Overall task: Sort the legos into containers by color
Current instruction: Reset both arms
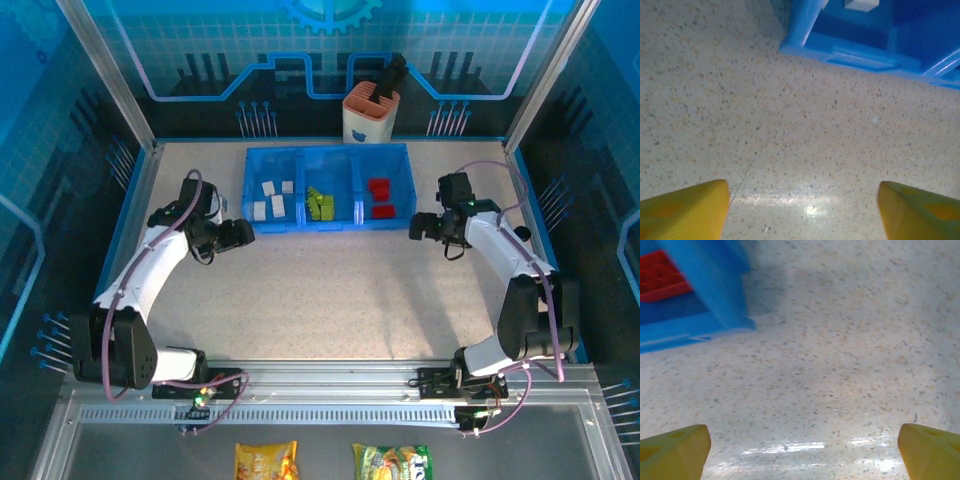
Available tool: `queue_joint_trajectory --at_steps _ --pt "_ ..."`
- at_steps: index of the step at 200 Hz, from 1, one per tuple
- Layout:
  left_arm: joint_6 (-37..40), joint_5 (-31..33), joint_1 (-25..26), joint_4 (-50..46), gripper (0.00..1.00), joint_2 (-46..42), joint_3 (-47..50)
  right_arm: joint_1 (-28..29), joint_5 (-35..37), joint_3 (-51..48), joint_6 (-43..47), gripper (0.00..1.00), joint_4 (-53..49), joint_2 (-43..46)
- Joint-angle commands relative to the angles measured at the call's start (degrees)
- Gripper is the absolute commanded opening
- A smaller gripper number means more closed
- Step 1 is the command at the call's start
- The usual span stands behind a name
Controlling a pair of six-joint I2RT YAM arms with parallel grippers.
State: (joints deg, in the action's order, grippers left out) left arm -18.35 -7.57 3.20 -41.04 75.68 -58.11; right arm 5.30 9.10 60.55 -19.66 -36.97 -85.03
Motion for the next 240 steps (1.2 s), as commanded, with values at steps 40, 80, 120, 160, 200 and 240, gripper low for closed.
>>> queue_joint_trajectory --at_steps 40,80,120,160,200,240 --pt "-3.76 11.89 -0.48 16.46 0.99 -6.22 10.79 -1.04 11.96 -9.35 1.90 1.00 15.32 2.27" --pt "1.00 19.96 -0.48 31.68 0.99 -6.55 18.92 -0.99 13.96 -19.54 6.64 1.00 32.81 5.08" --pt "10.41 23.83 -0.21 49.06 0.99 -6.06 27.40 -0.57 15.49 -28.68 12.31 1.00 51.95 6.48" --pt "16.40 22.12 -0.30 70.29 0.99 -3.66 36.09 -0.22 12.57 -37.88 14.38 1.00 75.56 8.27" --pt "18.70 16.87 -0.48 88.43 0.99 1.08 39.91 0.30 6.47 -40.30 18.23 1.00 89.27 0.82" --pt "18.51 12.93 -2.45 98.75 0.99 11.55 39.56 2.57 5.32 -40.38 21.61 1.00 92.97 -2.99"
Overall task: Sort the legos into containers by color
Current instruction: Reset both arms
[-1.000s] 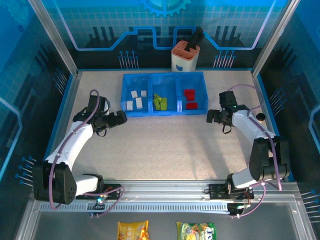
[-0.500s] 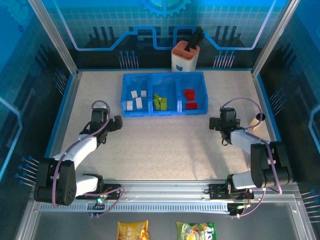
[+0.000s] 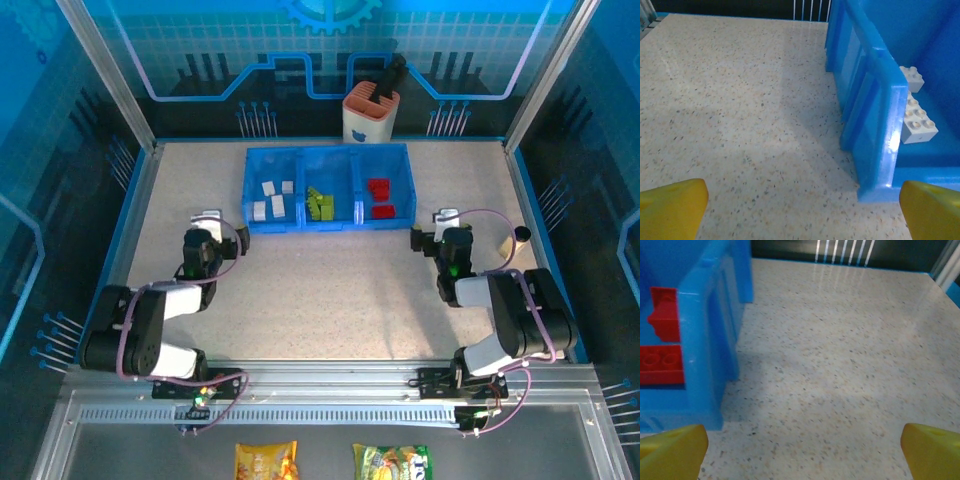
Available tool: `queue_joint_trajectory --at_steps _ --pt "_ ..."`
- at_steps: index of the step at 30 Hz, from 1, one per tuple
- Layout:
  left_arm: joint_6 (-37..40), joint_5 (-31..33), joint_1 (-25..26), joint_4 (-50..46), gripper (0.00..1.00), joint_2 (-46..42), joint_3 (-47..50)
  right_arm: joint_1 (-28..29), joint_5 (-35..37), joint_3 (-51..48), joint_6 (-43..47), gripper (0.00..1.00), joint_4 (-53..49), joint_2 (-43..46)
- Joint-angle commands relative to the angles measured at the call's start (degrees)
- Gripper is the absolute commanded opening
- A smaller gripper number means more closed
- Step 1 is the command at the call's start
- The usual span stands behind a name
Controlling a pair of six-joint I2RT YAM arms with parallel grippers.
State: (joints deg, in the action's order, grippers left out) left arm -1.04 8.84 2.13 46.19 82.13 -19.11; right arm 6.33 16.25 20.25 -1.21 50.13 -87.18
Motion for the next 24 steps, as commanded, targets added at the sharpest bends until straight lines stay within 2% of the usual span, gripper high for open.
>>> queue_joint_trajectory --at_steps 1,3,6,18,24 --pt "1.16 -3.53 -1.40 11.75 0.99 5.21 0.57 1.51 -1.86 0.02 3.06 1.00 5.49 -0.81" --pt "1.73 -4.40 -1.43 14.79 0.99 7.42 0.56 1.12 0.24 1.09 2.02 1.00 4.79 -1.50" --pt "2.15 -6.06 -1.45 6.61 0.99 6.99 -3.00 0.23 1.67 1.36 0.33 1.00 3.90 -1.24" --pt "1.90 -5.59 -1.60 6.80 0.99 6.95 -2.94 0.23 1.05 1.33 0.64 1.00 3.69 -1.24" --pt "1.79 -5.59 -1.61 6.80 0.99 6.91 -2.94 -0.58 -1.48 1.72 0.43 1.00 2.76 -1.15"
